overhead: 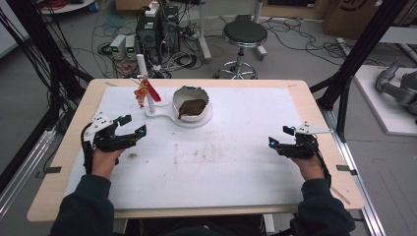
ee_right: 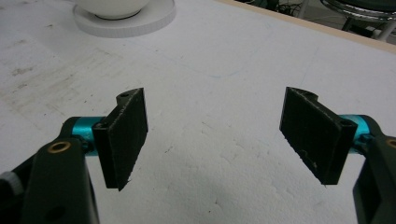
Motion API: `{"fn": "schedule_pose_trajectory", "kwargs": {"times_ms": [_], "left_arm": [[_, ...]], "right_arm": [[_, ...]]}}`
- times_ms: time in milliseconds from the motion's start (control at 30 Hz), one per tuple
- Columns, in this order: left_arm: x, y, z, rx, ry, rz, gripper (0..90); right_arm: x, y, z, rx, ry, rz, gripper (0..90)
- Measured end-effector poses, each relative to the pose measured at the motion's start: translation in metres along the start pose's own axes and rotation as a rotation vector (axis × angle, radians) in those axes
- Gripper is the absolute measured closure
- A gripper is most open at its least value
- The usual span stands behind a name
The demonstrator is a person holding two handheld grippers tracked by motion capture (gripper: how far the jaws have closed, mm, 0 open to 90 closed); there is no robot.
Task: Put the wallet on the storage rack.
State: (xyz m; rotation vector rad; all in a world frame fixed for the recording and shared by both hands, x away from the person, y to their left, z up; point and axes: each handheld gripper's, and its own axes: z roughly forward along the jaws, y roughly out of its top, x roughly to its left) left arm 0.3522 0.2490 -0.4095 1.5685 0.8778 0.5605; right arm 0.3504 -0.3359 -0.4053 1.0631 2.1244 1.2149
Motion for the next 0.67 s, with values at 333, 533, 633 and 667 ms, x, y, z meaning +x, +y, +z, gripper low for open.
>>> {"fn": "schedule_pose_trajectory", "kwargs": {"times_ms": [333,533,633,667], "left_arm": [[-0.0006,-0.0002,0.0005,0.006,0.0,0.004,20.8],[-0.0002,-0.0004,0.0007,0.007,0.001,0.005,20.8],[-0.0003,-0.0003,0.0005,0.006,0.001,0.005,20.9],[-0.0004,-0.0003,0.0005,0.006,0.001,0.004,20.9]], "right_arm": [[0.0002,-0.0001,-0.0007,0.002,0.0,-0.002,23.8],[0.0003,0.0,-0.0006,0.001,-0.001,-0.002,23.8],[0.0002,0.0,-0.0009,0.003,0.0,0.0,23.8],[0.0002,0.0,-0.0008,0.002,-0.001,0.0,23.8]]}}
